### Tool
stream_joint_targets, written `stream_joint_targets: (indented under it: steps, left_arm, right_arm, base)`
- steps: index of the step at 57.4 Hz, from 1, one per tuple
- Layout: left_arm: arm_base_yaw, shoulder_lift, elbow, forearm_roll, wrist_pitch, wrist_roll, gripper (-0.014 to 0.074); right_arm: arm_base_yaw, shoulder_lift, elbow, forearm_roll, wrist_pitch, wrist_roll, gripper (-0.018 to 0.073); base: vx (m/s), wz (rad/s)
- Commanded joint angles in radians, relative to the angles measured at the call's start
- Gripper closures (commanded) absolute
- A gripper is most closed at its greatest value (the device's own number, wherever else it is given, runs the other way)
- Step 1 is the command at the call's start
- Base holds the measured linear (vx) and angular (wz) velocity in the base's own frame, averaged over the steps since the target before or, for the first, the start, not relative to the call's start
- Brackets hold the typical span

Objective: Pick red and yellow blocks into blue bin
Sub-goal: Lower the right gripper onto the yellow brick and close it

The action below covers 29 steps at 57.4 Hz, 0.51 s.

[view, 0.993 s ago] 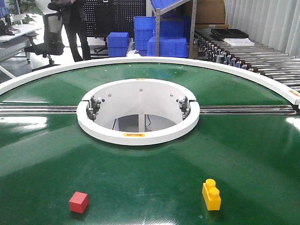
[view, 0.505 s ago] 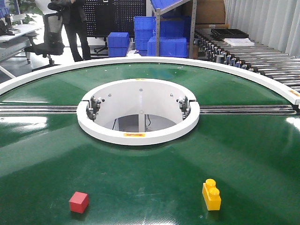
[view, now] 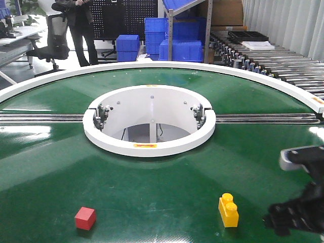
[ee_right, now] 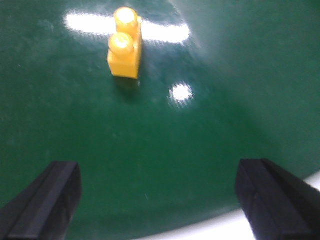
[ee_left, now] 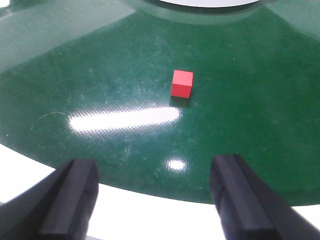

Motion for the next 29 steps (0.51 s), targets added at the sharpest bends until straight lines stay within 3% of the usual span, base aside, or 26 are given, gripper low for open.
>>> stream_joint_targets:
  steps: [1,21,29]
  left_arm:
    - [-0.005,0.013,-0.027,0.0,-0.072,0.0,0.0061]
    - [-0.005,0.013,-0.027,0.0,-0.072,0.0,0.0064]
    - [-0.005,0.013,-0.027,0.013,-0.072,0.0,0.0064]
  right_arm:
    - [0.002,0.061,-0.102,0.039,-0.05,-0.057,-0.0074]
    - [0.005,0.339,-0.338,0.076,-0.013,-0.132,-0.0068]
    - [0.057,0.414,-0.389,0.017,-0.022,-0.149,-0.0066]
  base:
    - [0.0,0.0]
    - [0.0,0.0]
    - [0.0,0.0]
